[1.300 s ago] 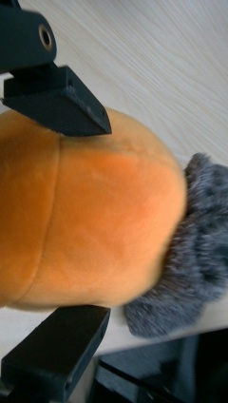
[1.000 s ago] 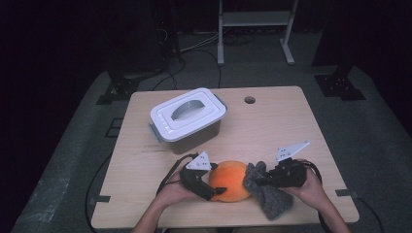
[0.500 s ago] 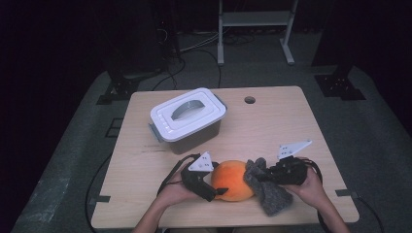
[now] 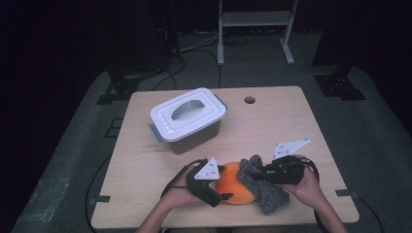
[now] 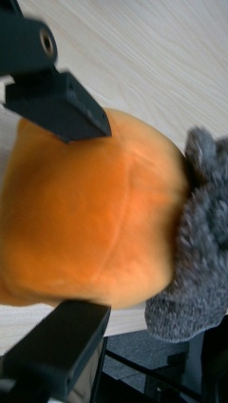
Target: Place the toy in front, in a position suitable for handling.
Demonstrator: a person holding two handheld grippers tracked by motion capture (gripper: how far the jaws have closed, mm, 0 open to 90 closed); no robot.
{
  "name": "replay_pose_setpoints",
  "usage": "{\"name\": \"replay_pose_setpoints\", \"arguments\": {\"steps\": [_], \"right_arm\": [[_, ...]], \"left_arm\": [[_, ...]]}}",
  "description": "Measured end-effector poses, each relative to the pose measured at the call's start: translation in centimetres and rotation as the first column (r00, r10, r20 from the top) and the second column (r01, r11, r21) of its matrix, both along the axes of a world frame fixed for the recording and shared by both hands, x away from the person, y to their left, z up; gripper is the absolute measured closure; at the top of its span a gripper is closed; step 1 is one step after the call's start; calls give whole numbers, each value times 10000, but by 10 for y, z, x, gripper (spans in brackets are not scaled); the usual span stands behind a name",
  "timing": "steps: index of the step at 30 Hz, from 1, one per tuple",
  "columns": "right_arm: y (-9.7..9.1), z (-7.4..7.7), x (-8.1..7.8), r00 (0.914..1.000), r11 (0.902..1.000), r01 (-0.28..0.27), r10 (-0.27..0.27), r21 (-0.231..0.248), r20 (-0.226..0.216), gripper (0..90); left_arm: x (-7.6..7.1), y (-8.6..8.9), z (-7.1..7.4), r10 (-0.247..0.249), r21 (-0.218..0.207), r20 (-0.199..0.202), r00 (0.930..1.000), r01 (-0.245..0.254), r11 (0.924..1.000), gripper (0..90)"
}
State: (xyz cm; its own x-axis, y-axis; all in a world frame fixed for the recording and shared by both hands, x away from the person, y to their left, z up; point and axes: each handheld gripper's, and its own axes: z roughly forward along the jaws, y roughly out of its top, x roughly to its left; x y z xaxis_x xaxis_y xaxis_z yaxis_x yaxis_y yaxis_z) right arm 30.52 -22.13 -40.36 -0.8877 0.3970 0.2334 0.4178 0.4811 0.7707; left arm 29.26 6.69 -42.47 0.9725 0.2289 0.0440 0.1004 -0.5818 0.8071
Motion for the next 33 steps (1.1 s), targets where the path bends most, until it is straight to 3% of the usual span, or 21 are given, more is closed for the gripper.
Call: {"name": "replay_pose_setpoints", "arguments": {"steps": [5, 8, 11, 17, 20, 25, 30, 33], "right_arm": [[-12, -9, 2, 9989, 9999, -99, 104, 102, -446, 760], [-19, -12, 5, 9976, 9999, -86, 81, -60, -688, 760], [-25, -11, 5, 9968, 9982, 177, -221, -565, -773, 764], [-15, 12, -3, 9999, 9998, 133, -134, 123, 74, 769], [-2, 13, -4, 9995, 9995, -94, 104, -305, 310, 767], [-6, 0, -1, 9992, 9996, -253, 248, -157, -323, 767], [-16, -6, 2, 9982, 9998, -150, 145, -90, -574, 767], [-16, -6, 4, 9982, 9999, -45, 37, -148, -593, 768]], "left_arm": [[6, 0, -6, 106, -180, -659, 9978, -118, 9998, 79], [3, -1, -5, 60, -199, -497, 9987, -70, 9998, 125], [3, -1, -4, 66, -247, -518, 9986, -79, 9997, 128], [-1, -7, -3, -107, -74, -233, 9997, 105, 9999, 136], [-2, -7, -3, -146, 26, -164, 9998, 146, 9999, 133], [0, -7, -4, -65, -309, -517, 9986, 49, 9995, 57], [0, -15, -13, 123, -163, -447, 9989, -130, 9998, 20], [-2, -15, -10, 276, -61, -161, 9995, -277, 9996, 154]]}}
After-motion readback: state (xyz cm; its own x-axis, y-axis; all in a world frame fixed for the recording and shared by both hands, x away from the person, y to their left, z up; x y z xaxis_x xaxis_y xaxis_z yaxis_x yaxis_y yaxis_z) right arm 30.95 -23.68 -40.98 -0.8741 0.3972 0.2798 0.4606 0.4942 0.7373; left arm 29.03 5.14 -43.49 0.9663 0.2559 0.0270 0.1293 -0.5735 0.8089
